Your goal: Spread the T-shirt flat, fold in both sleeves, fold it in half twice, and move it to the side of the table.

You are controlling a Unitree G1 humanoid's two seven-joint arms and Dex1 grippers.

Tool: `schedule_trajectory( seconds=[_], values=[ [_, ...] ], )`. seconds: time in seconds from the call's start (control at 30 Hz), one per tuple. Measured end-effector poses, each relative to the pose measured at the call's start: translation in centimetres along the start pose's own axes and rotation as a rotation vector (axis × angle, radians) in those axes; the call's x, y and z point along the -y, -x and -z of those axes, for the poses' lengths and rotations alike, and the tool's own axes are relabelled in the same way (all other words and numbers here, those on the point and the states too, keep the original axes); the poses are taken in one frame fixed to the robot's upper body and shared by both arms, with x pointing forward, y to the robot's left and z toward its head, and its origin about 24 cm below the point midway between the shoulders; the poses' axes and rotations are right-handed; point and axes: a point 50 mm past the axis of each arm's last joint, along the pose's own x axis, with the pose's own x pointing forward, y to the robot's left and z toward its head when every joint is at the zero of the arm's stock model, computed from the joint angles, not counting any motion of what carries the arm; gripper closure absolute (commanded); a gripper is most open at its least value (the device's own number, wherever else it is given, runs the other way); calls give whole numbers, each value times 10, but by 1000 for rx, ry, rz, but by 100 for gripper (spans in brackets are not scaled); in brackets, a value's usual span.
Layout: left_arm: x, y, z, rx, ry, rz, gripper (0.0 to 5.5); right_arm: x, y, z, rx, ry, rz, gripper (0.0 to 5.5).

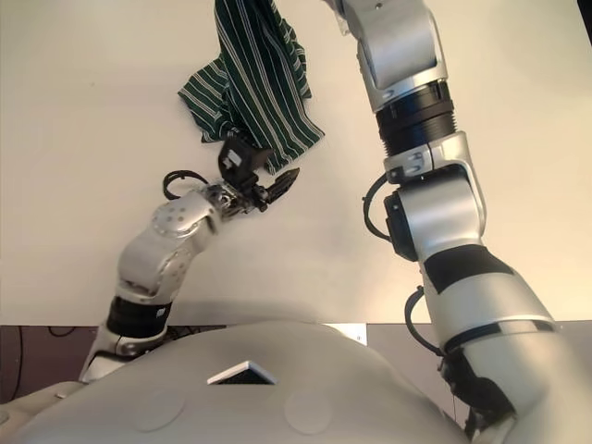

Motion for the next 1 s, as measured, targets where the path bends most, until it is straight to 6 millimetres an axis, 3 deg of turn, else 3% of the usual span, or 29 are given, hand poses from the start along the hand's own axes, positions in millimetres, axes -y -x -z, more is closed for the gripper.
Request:
schedule_trajectory(
  seconds=[0.2,0.47,0.57,0.8,0.9,1.0],
  values=[
    [-3,-44,-7,-177,-138,95,240,-1,1,14,-37,-15,32,550],
    [-3,-56,-19,-315,-420,229,351,-1,9,38,-91,-35,124,550],
    [-7,-52,-18,-329,-439,250,398,1,15,50,-117,-68,166,550],
    [-51,-9,-4,-349,-313,178,501,3,31,59,-105,-119,232,550],
    [-53,2,1,-353,-300,194,543,-1,36,62,-108,-128,229,550],
    [-52,10,5,-331,-273,202,547,-3,37,63,-118,-137,228,550]
  ],
)
